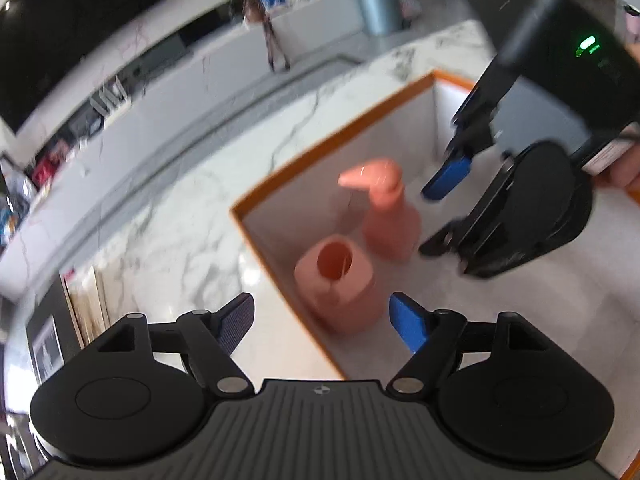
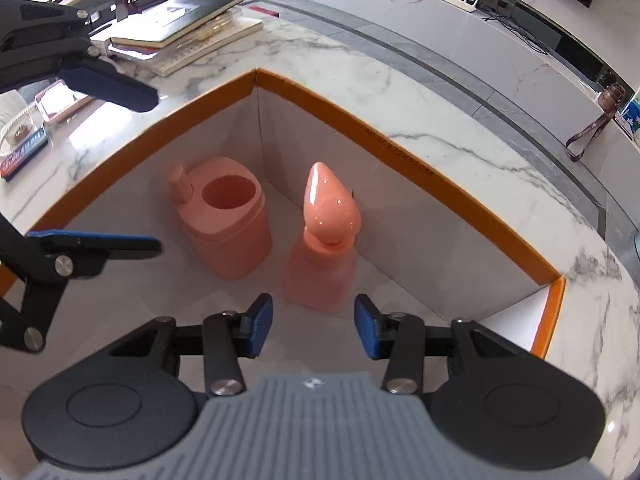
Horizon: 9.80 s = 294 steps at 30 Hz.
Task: Organize rigid objects
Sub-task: 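Lower both pink items into the box corner and open both tools, then grasp the plaid glasses case with the left tool while right grasps picture card, then carry the plaid case and picture card over the box with both tools, then release the plaid case with the left tool while right lowers the picture card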
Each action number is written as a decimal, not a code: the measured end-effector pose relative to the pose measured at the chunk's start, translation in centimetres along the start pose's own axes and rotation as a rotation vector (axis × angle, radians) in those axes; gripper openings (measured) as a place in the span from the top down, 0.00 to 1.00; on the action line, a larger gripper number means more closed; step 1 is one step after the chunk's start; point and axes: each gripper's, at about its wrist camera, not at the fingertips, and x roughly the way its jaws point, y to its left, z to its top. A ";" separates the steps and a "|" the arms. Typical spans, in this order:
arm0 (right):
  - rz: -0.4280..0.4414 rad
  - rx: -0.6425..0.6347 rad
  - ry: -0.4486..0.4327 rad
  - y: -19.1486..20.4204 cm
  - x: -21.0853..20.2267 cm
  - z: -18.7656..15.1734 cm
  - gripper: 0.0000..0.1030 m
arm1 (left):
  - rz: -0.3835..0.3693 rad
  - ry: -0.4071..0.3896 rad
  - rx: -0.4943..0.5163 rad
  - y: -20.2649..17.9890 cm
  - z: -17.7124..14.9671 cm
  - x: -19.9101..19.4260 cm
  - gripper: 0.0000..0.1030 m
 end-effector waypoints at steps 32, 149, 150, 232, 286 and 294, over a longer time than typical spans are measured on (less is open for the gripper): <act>0.059 0.341 -0.032 -1.7 1.1 0.3 0.87 | -0.014 -0.002 -0.048 2.2 0.8 3.7 0.74; 0.018 1.212 -0.171 -13.1 -11.6 -30.9 0.86 | -0.468 0.147 -0.390 -22.7 12.4 4.0 0.78; 0.026 1.225 -0.174 -13.2 -11.6 -31.1 0.86 | -0.458 0.146 -0.391 -22.7 12.5 4.2 0.77; -0.029 0.075 -0.106 0.5 -8.3 -2.0 0.39 | 0.072 -0.010 0.925 -10.0 -2.2 8.9 0.68; 0.122 -0.709 -0.003 13.1 -0.1 -2.2 0.41 | -0.267 0.097 -0.235 1.9 -2.0 -0.5 0.79; 0.104 -0.339 0.155 9.4 -0.1 -1.2 0.22 | -0.276 0.077 -0.255 2.2 -2.4 -0.7 0.79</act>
